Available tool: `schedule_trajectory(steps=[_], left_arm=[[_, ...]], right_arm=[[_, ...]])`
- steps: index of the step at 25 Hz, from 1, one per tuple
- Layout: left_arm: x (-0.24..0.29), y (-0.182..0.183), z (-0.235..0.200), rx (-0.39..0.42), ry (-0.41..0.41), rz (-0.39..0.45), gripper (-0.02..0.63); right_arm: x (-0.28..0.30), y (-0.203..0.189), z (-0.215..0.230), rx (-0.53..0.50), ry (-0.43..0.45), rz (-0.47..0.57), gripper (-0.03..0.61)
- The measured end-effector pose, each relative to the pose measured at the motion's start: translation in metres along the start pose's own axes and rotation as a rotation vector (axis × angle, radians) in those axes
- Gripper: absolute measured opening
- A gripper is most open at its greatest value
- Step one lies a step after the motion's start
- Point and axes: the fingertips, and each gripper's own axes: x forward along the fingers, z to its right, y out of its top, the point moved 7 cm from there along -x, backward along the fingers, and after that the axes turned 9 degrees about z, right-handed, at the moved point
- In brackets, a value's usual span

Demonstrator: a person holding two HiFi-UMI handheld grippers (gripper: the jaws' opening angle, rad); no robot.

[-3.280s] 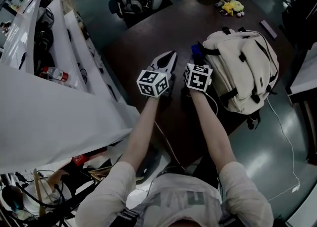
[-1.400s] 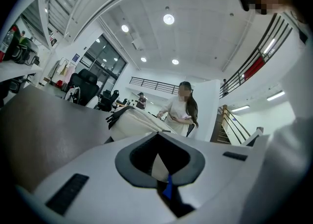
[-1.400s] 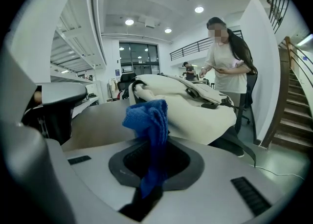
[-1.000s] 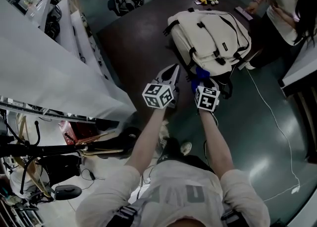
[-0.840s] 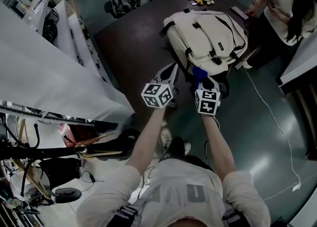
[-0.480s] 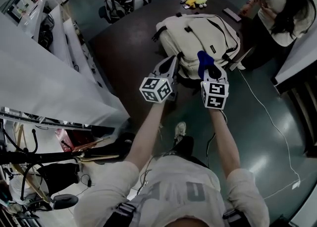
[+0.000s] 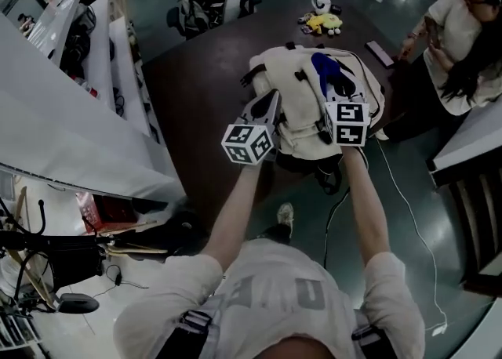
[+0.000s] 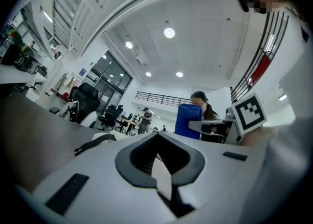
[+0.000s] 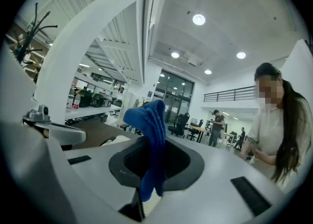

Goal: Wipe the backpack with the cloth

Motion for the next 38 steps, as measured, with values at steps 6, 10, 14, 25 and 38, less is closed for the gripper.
schedule_trajectory(steps=[6,10,14,25,38], left_arm=[[0.019,0.006,-0.012,0.041,0.091,-0.002,0.002],[0.018,0.0,-0.015,0.069,0.13,-0.035,0.002],[0.018,-0.003,-0.021,0.076,0.189,-0.032,0.002],[0.019,-0.003,-0.045,0.089,0.358,0.014,0.002],[0.005,-0.006,-0.041,0.091,0.406,0.024,0.002]], right_arm=[[0.086,0.021,-0.003,-0.08,0.194,0.029,0.041],[0.132,0.021,-0.022,-0.182,0.352,0.019,0.042],[0.178,0.016,-0.045,-0.35,0.523,-0.003,0.041],[0.242,-0.044,-0.112,-0.673,0.93,-0.147,0.042],[0.213,-0.053,-0.122,-0.842,1.066,-0.19,0.041]])
